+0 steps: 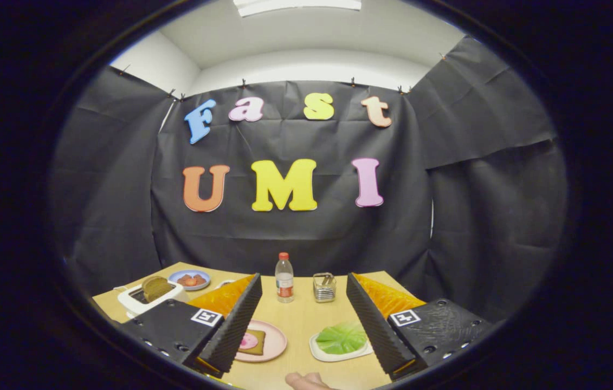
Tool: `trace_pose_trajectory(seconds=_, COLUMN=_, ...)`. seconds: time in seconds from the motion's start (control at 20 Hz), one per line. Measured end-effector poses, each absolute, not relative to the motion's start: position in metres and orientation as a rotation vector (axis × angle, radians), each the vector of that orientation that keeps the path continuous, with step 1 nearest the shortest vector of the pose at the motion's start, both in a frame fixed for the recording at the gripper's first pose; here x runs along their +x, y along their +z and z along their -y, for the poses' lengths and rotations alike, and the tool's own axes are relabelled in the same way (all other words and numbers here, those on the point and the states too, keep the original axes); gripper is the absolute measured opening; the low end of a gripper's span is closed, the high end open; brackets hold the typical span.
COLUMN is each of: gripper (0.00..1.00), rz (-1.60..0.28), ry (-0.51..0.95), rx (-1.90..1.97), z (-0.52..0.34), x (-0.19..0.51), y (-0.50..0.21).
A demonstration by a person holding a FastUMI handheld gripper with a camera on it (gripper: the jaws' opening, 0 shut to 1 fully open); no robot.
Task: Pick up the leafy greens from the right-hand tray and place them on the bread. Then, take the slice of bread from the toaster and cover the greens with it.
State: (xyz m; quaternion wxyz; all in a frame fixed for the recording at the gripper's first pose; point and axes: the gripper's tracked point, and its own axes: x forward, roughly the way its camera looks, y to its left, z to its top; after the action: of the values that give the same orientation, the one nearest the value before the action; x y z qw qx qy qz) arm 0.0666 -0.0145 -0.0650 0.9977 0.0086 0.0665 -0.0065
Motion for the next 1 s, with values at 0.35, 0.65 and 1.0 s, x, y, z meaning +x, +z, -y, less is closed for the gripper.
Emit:
trace_pose_trajectory(seconds=0.35, gripper=0.96, rz=-0.381, ry=-0.149, rx=0.035, z=0.083, x=0.134, y=-0.153)
trace_pose_trajectory(seconds=0.65, gripper=0.96, rz=-0.602, ry=-0.168, rx=0.026, z=0.118, x=0.175, y=-0.241)
trace_pose_trajectory(seconds=1.0, gripper=0.96, rz=-0.789, ry=-0.159, rx=0.037, z=0.134, x=0.199, y=-0.309)
